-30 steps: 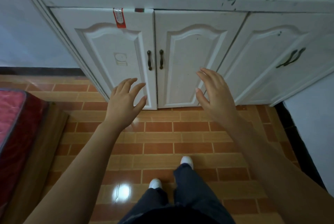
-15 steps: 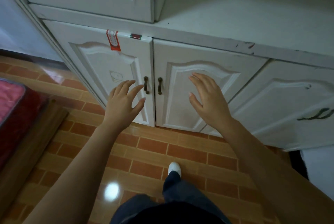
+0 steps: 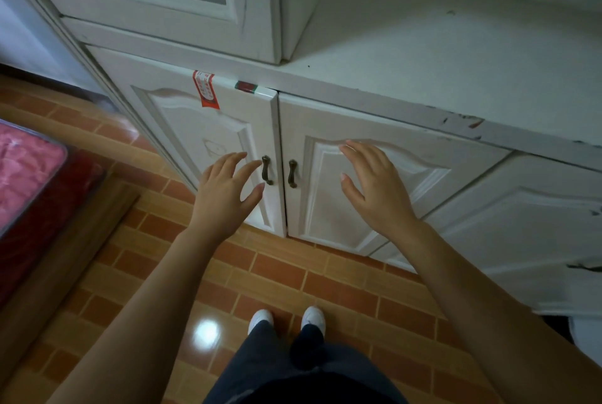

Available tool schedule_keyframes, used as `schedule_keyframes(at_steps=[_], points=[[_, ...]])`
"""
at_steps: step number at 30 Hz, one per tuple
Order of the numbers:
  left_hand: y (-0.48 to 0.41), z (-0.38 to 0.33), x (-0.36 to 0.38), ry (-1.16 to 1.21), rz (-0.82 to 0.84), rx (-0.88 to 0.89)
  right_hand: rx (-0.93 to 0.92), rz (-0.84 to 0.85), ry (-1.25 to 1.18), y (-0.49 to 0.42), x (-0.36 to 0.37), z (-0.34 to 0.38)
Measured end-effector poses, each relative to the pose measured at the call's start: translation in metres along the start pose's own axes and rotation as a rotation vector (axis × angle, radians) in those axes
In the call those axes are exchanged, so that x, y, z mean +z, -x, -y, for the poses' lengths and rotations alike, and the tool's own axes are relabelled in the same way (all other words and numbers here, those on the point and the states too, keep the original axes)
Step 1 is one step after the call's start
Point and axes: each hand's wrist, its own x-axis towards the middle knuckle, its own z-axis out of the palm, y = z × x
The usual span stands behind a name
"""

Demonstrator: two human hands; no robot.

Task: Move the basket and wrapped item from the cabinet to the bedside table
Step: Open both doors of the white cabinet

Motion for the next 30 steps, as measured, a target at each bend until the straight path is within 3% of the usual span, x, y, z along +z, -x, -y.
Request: schedule_keyframes(at_steps=[10, 22, 30], points=[[-0.024, 0.023, 0.013, 0.019, 0.066, 0.036, 0.079, 0.005, 0.012, -0.019, 0.021, 0.006], [-0.050, 0.057, 0.041, 0.022, 0.174, 0.203, 0.217, -0.069, 0.015, -0.023, 0.062, 0.025], [-0.034, 0.073, 0.071, 0.025, 0.112, 0.223, 0.160, -0.043, 0.007, -0.014, 0.102, 0.015]])
